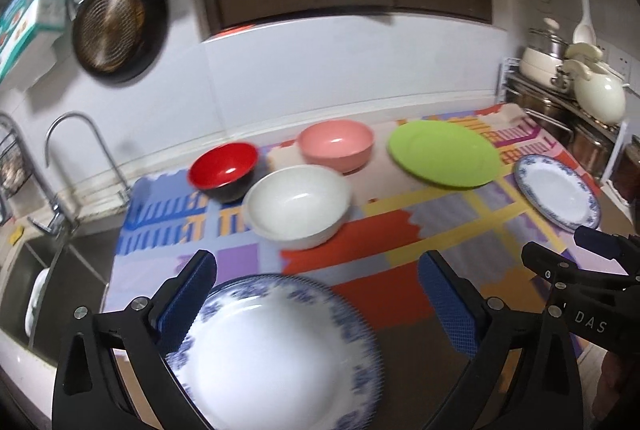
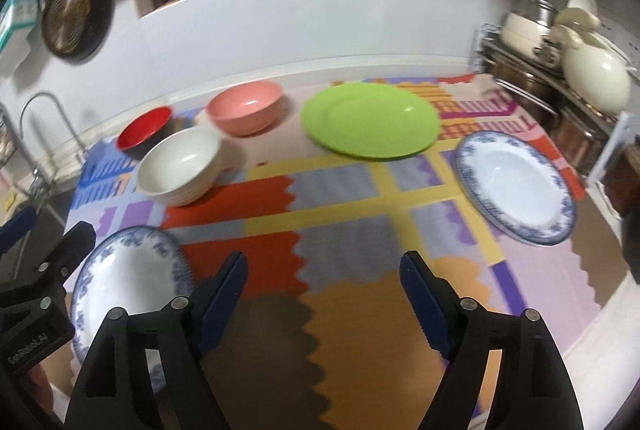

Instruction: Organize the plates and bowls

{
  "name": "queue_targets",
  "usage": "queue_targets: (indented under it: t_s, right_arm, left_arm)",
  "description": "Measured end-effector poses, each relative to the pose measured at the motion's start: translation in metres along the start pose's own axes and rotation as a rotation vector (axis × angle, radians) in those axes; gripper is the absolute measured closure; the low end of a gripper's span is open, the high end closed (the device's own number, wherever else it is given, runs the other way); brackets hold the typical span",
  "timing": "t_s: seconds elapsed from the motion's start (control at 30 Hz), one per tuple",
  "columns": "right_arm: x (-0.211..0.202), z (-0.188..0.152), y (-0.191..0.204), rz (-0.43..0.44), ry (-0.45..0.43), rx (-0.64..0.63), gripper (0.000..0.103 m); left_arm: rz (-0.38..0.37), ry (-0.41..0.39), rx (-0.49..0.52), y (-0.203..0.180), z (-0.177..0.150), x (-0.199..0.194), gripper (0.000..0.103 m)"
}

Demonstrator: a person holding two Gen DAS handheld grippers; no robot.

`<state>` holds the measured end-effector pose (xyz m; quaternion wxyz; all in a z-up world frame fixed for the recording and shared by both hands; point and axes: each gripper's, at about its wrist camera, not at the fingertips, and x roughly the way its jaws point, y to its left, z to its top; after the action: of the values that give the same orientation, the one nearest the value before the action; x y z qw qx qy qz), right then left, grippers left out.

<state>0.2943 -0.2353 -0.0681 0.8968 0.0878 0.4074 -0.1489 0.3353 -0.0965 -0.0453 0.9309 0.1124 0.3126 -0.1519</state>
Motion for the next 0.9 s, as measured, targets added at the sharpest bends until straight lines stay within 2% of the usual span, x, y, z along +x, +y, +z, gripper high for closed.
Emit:
queue_targets:
  t_s: [0.43,0.6,0.9]
  right_arm:
    - [-0.008,0.019,-0.1,-0.112,-0.052,0.108,0.024]
    - [-0.01,0.027,-0.132,-0.161,-0.078,0.141,0.024]
    - [-0.004,0.04,-0.19,-0.214,-0.088,0.198,0.024]
  left_arm:
    - [-0.111,-0.028,0.076,-0.092,0.042,0.017,0.0]
    - [-0.178,-0.007,0.086,-0.125,0.058,0.028,0.0]
    - [-0.245,0.027,0.112,-0.183,0.085,0.055,0.002]
